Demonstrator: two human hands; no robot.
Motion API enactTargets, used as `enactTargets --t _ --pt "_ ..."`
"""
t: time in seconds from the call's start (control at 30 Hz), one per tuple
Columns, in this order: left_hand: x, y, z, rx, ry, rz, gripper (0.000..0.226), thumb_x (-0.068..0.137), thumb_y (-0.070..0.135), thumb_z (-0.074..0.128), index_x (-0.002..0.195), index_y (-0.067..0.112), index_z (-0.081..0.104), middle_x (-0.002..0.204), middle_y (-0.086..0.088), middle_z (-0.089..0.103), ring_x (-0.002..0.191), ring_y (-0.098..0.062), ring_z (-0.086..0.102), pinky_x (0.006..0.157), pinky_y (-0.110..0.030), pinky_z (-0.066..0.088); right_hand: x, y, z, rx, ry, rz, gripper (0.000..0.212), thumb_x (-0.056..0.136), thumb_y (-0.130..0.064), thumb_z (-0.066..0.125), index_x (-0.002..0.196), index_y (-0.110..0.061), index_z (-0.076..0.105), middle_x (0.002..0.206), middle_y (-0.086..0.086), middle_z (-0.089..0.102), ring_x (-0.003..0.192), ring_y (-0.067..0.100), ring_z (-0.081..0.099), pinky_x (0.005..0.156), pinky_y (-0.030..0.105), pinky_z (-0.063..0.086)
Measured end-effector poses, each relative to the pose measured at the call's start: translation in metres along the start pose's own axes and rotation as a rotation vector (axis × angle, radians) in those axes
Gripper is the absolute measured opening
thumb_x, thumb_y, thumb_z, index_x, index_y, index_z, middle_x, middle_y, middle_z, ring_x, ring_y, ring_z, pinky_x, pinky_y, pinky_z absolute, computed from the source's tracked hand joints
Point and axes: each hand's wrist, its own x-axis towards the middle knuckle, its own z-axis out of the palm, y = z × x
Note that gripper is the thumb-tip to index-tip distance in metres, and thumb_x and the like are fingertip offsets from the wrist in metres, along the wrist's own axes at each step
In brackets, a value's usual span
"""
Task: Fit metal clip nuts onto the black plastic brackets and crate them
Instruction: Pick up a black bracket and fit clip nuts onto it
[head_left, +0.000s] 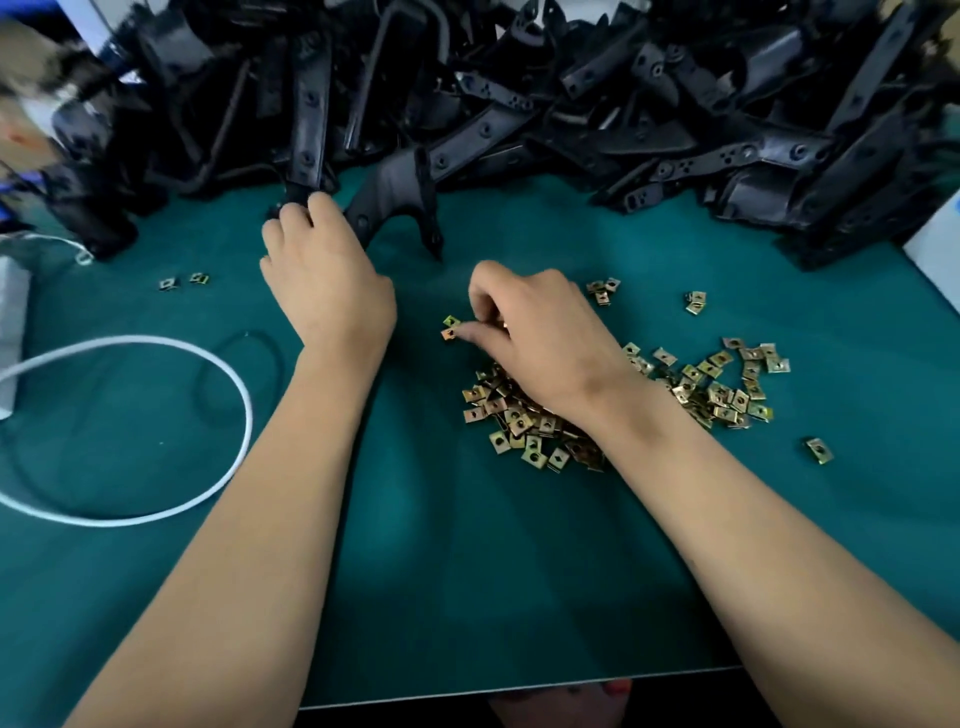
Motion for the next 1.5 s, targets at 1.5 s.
enactTargets --t 1.5 --pt "-0.039 0.033 0.009 -0.216 -0.191 0.288 0.085 0.088 0.079 0.036 0.153 0.025 0.042 0.125 -0.012 0.062 0.118 -0.037 0.052 0.098 -0.047 0.045 0.003 0.040 -0.018 0.241 0.285 0.263 0.009 0.091 -0.021 0.075 0.098 -0.023 0.079 0.082 -0.019 0.069 0.075 -0.004 0.065 0.074 0.017 0.054"
